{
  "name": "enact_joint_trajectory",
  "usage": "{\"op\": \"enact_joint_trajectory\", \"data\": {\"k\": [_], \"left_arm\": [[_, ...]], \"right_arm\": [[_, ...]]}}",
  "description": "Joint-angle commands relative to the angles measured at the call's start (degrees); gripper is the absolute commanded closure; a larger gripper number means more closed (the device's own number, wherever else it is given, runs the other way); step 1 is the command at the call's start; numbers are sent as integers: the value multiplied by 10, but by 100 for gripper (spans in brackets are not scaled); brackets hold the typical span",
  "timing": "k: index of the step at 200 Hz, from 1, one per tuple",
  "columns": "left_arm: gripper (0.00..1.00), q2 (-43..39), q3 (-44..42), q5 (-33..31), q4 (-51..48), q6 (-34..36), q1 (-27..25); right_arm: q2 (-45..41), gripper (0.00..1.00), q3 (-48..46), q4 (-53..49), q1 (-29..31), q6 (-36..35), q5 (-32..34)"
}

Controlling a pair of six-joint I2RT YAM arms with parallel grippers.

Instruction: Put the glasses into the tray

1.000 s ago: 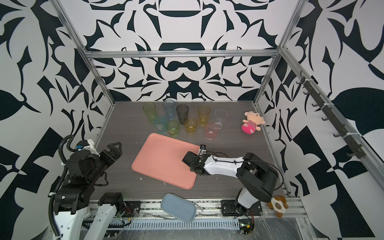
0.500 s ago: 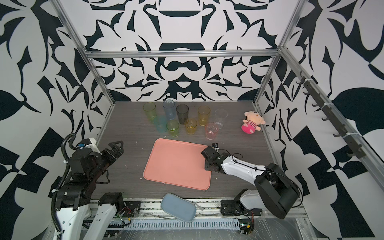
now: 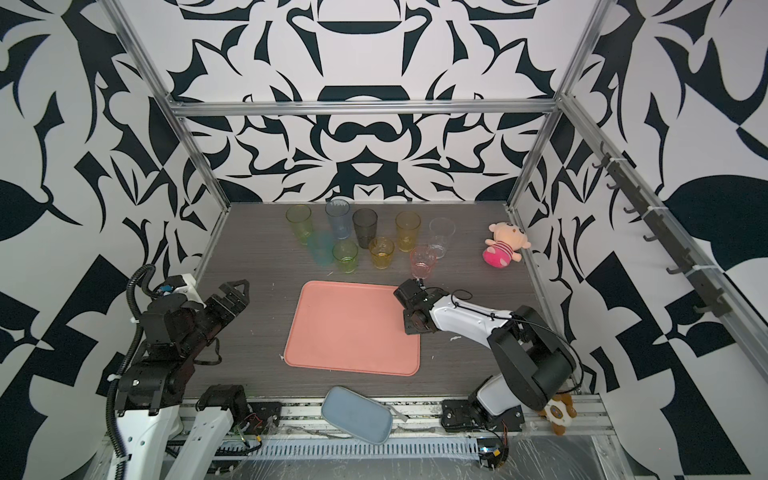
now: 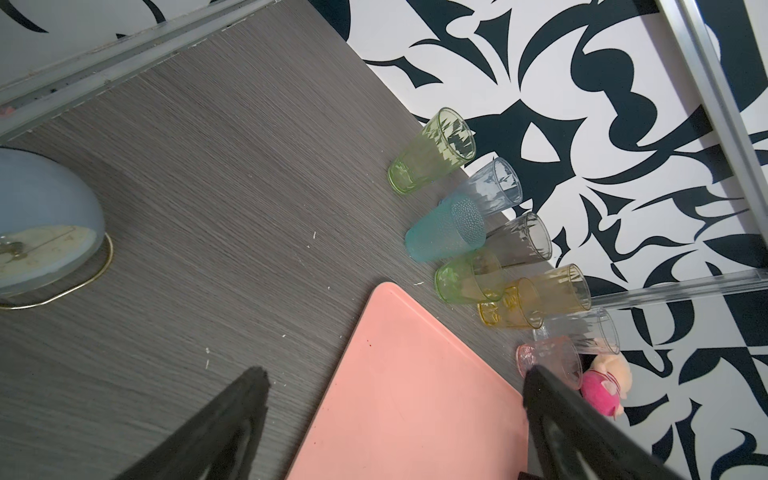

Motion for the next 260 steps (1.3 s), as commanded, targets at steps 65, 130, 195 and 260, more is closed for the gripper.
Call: {"op": "enact_joint_trajectory", "data": {"k": [65, 130, 195, 260], "left_arm": [[0, 6, -14, 9, 13, -6, 0], [1, 4, -19, 13, 16, -11, 0], [1, -1, -25, 19, 14, -13, 0], [1, 73, 10, 39, 21, 13, 0]], "right_arm": [[3, 100, 12, 2, -50, -71, -31], [26, 100, 36, 5, -78, -65, -36], [12, 77, 48, 17, -84, -81, -65], [-96, 66, 65, 37, -84, -118, -76]]}}
